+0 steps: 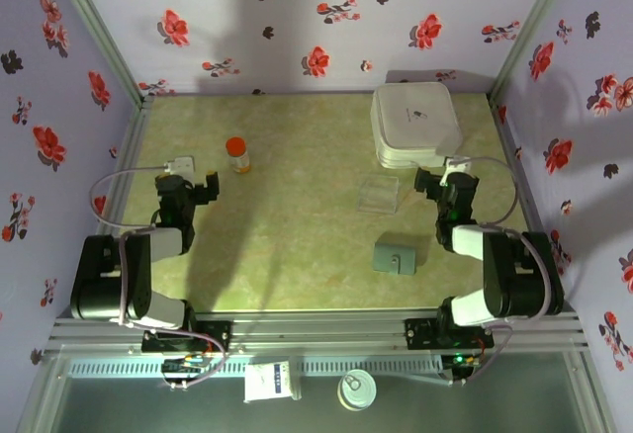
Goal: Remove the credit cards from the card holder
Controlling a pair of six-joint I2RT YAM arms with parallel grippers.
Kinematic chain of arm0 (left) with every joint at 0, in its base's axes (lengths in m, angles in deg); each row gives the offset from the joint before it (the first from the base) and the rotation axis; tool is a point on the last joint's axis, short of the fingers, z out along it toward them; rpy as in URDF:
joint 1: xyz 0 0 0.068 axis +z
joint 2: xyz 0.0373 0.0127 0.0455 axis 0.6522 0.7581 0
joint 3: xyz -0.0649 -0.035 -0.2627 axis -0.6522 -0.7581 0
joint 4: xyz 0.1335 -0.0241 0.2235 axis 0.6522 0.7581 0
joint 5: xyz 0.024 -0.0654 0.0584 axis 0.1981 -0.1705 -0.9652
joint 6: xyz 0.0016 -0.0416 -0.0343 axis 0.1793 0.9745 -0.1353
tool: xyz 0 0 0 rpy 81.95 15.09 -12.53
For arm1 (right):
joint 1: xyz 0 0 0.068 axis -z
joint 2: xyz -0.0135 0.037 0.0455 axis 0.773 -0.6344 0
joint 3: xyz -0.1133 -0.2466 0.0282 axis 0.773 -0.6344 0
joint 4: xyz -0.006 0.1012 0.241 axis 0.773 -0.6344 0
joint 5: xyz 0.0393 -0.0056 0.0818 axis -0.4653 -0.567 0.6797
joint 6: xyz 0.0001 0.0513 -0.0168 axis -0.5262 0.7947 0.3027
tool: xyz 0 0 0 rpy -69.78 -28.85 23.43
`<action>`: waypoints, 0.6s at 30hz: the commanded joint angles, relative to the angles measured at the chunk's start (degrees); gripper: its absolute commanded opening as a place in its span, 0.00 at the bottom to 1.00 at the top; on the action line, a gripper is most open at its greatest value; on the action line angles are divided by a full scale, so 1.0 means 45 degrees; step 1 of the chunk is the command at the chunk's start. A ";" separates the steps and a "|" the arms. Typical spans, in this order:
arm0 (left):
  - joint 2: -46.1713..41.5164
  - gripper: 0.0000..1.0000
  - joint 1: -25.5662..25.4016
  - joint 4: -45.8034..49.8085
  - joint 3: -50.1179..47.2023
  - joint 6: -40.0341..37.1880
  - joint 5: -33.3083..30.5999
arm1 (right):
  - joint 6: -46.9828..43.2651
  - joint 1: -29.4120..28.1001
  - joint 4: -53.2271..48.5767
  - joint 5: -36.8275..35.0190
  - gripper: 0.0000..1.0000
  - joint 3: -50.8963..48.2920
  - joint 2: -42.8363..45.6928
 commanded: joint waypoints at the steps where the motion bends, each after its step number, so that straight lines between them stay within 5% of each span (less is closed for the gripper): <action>1: -0.0814 1.00 -0.0328 0.1320 0.0444 -0.0359 -0.0737 | 0.0124 0.0069 -0.1930 -0.0134 0.99 0.0655 0.0870; 11: -0.2705 1.00 -0.0513 0.7294 0.3061 0.2515 -0.1648 | 0.1315 -0.0004 -0.8589 0.0683 0.92 0.2617 0.3125; 18: -0.3542 1.00 -0.0513 1.2459 0.5626 0.4325 -0.0511 | 0.2995 -0.0476 -1.1626 0.1481 0.82 0.3556 0.3635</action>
